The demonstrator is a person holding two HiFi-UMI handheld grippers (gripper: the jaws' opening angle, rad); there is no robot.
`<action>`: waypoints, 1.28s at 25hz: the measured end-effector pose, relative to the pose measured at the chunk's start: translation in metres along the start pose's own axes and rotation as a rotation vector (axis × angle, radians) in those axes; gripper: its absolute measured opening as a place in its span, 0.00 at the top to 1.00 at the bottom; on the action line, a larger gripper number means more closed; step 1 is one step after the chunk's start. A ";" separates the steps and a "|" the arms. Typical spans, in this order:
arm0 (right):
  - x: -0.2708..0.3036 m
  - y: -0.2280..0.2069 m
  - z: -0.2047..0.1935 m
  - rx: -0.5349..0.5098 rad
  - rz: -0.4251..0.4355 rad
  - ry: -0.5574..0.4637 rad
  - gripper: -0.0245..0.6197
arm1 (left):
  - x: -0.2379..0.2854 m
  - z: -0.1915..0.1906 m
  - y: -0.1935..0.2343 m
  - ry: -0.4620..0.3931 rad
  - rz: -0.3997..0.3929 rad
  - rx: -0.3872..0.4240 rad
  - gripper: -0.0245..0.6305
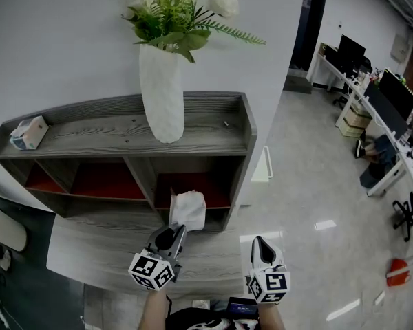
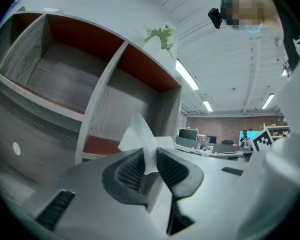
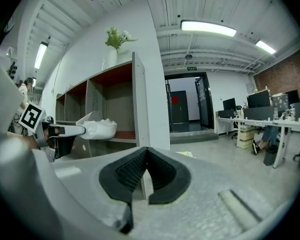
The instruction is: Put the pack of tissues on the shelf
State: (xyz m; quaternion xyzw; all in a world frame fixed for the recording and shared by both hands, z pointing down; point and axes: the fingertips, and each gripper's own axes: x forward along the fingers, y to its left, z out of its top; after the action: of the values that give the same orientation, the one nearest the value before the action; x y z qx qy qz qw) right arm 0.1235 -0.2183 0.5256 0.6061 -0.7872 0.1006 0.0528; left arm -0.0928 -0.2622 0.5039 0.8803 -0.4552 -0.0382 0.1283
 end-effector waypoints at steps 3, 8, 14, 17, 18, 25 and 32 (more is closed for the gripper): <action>0.004 -0.002 -0.001 0.006 0.003 0.004 0.96 | 0.003 -0.002 0.002 0.002 0.001 -0.005 0.86; 0.011 -0.002 -0.003 0.010 0.008 0.016 0.95 | 0.006 -0.002 0.007 0.001 0.006 -0.011 0.86; 0.019 -0.008 -0.004 0.021 -0.002 0.020 0.95 | 0.013 -0.001 0.012 0.001 0.005 -0.015 0.86; 0.022 -0.011 -0.003 0.024 -0.005 0.021 0.95 | 0.018 0.000 0.014 0.002 0.004 -0.016 0.86; 0.023 -0.011 -0.003 0.024 -0.006 0.022 0.95 | 0.019 0.001 0.014 0.001 0.003 -0.016 0.86; 0.030 -0.016 -0.003 0.032 -0.012 0.027 0.95 | 0.026 0.002 0.018 0.001 0.002 -0.021 0.86; 0.041 -0.020 0.000 0.040 -0.011 0.029 0.96 | 0.036 0.005 0.022 0.009 0.005 -0.010 0.86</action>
State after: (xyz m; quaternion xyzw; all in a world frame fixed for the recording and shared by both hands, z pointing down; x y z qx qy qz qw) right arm 0.1325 -0.2614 0.5362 0.6099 -0.7807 0.1251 0.0527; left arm -0.0901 -0.3047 0.5063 0.8787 -0.4565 -0.0361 0.1347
